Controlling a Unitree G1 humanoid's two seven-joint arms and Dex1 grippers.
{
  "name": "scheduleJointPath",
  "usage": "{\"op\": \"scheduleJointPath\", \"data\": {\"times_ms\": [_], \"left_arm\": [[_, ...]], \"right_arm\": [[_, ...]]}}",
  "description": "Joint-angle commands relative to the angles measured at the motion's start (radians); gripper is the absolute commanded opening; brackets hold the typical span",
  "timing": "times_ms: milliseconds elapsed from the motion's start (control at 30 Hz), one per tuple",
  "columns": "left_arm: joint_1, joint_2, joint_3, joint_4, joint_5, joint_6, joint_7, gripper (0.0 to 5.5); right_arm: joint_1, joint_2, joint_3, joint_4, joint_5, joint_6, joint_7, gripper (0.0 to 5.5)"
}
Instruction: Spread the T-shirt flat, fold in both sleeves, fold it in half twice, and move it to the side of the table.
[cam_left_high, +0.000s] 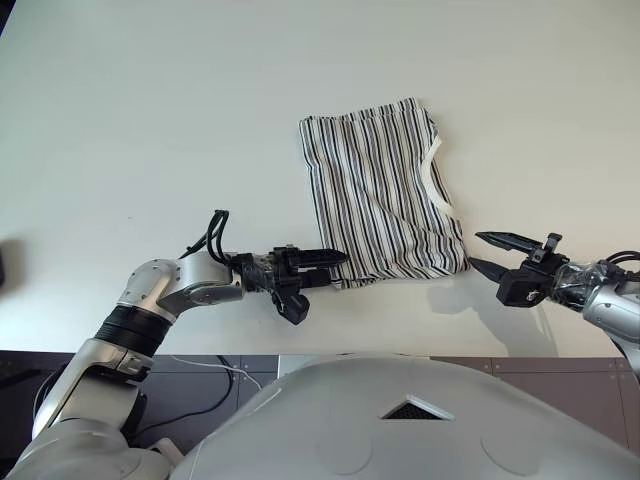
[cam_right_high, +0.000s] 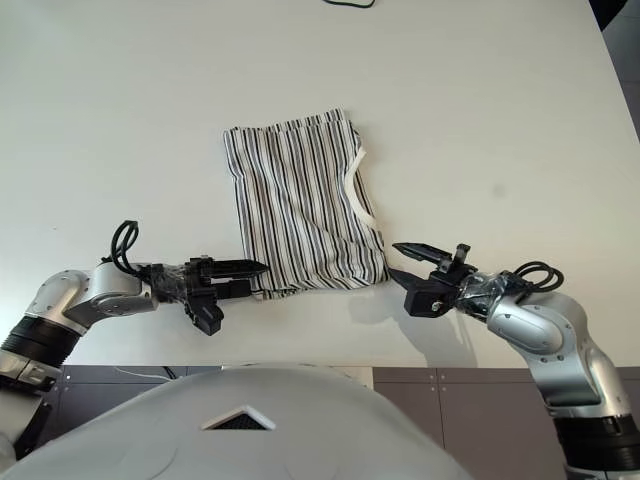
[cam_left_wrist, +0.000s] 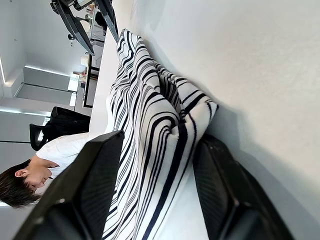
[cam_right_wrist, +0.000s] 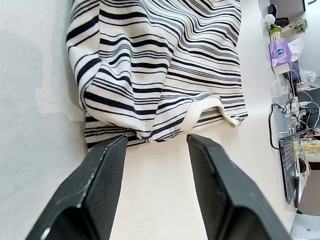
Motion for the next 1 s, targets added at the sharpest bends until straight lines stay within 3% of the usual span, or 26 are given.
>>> {"op": "scheduleJointPath", "data": {"times_ms": [33,467,733,900,1000], "left_arm": [[0.024,0.005,-0.033,0.012,0.013,0.059,-0.063,1.80],[0.008,0.039,-0.032,-0.009,-0.119,0.096,-0.148,0.15],[-0.046,0.072,-0.025,0.063,-0.130,0.030,-0.144,0.10],[-0.100,0.079,-0.043,0.122,-0.134,-0.025,-0.163,0.10],[-0.135,0.074,-0.055,0.153,-0.134,-0.051,-0.174,0.10]], "right_arm": [[-0.006,-0.005,-0.001,0.000,-0.010,-0.005,-0.006,2.19],[0.068,-0.044,-0.054,0.067,-0.085,-0.111,-0.069,2.19],[0.052,-0.071,-0.015,0.120,-0.242,-0.272,-0.136,2.37],[-0.081,-0.091,0.078,0.234,-0.543,-0.377,-0.289,2.51],[-0.156,-0.088,0.144,0.278,-0.603,-0.425,-0.350,2.51]]}}
